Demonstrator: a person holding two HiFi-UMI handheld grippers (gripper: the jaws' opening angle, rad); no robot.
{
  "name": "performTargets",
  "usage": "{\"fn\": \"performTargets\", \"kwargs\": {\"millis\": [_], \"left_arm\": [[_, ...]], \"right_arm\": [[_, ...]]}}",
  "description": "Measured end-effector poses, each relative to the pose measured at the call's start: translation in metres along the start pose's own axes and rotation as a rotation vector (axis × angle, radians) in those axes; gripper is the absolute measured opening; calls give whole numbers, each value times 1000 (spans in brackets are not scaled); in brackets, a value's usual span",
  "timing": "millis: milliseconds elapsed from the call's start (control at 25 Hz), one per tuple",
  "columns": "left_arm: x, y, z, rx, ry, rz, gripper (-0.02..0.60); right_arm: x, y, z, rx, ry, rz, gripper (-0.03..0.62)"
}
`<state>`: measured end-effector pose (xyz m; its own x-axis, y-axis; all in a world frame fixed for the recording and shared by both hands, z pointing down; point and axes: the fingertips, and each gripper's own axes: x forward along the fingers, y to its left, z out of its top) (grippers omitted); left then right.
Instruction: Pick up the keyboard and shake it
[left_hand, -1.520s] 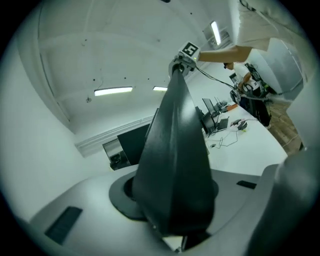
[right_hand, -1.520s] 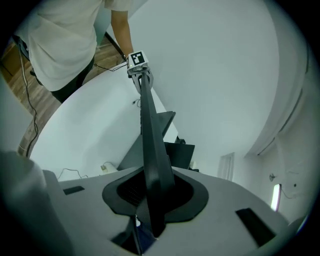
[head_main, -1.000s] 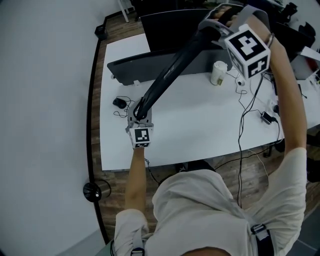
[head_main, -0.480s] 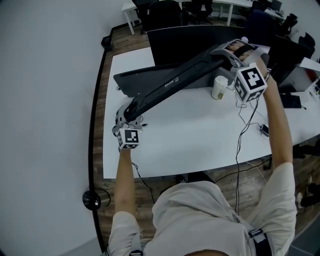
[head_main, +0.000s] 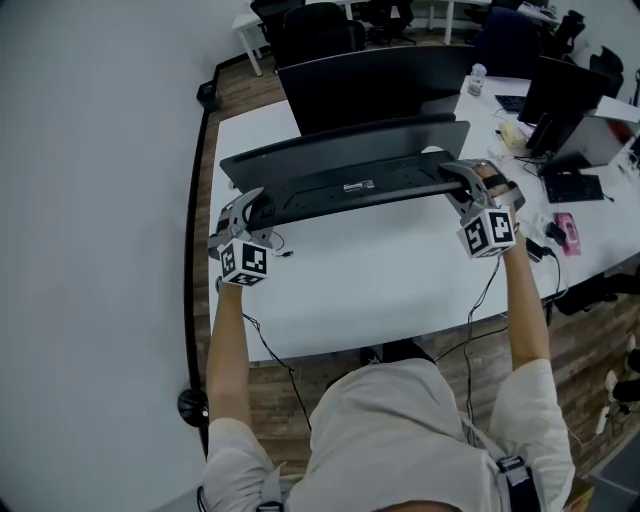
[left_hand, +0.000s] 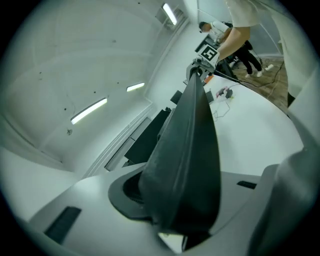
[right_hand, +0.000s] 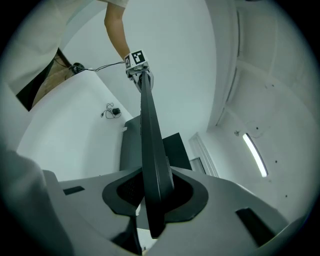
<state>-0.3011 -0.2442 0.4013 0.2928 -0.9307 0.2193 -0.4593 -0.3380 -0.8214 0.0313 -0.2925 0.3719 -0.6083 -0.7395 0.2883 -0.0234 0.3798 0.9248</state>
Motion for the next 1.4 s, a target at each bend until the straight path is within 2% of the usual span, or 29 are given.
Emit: {"fn": "performTargets", "kwargs": {"millis": [200,360,560,720,840,1000,1200,1400], "left_arm": [[18,-8,21,180,33,-113,130],[36,-14,44,253,51,-166,140],[42,-32,53,356,67,-230,141],[49,-38,64,418,58,-233,146],[49,-39,65,453,41,-221,147],[42,-34,62,397,33,-161,147],[27,-35,53,227,29,-51,147],[7,-35,43,58,20,69,147]], "right_arm": [[-8,73,-27,199,45,-59,106],[-10,127,-45,363,87,-95,103],[-15,179,-47,501,123,-120,103],[-17,197,-52,570,155,-149,104],[-19,195,-53,558,162,-154,103],[-23,164,-58,451,159,-179,103],[-27,107,-63,236,124,-162,107],[-26,39,-44,17,90,-101,107]]}}
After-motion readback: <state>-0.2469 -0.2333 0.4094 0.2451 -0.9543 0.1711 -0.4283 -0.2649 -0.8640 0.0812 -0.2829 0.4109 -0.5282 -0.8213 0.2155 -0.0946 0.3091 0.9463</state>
